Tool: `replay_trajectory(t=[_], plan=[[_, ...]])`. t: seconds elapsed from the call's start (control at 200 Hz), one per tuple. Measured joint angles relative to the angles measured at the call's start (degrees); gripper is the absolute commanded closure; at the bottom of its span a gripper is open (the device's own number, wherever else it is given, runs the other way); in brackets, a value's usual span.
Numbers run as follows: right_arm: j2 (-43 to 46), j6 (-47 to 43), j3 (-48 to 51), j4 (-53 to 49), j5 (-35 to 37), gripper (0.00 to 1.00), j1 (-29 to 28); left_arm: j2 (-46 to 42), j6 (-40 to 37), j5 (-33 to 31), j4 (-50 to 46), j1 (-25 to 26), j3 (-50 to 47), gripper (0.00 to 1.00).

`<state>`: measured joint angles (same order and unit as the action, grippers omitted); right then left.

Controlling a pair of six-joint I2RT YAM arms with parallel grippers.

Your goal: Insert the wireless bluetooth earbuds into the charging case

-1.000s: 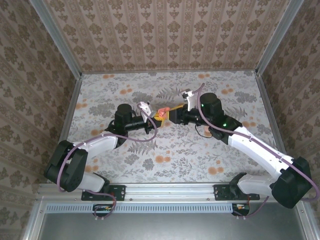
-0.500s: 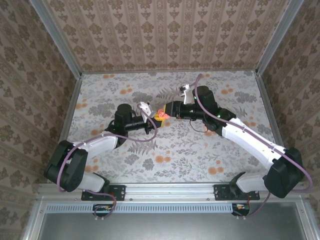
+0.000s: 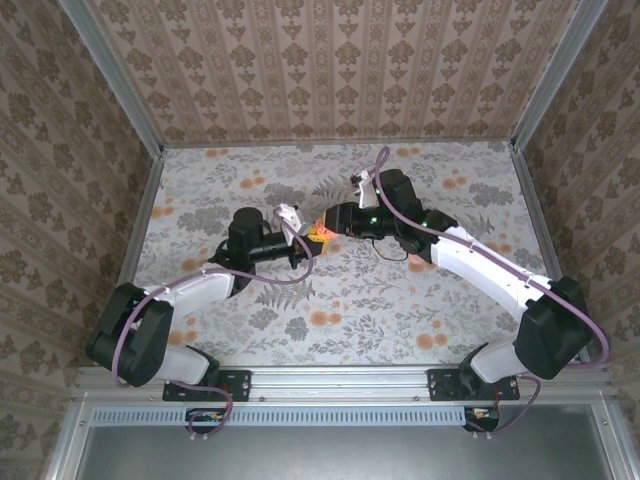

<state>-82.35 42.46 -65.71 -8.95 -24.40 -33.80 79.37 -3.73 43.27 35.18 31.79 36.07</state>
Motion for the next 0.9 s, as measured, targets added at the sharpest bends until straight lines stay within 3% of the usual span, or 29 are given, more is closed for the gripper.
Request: replay_trajectory(t=[0.9], plan=[[-2.1,-2.2,-2.6,-4.1,-2.8,0.75,0.0,-0.4,0.0,0.0,-1.3,0.0,0.0,0.82]])
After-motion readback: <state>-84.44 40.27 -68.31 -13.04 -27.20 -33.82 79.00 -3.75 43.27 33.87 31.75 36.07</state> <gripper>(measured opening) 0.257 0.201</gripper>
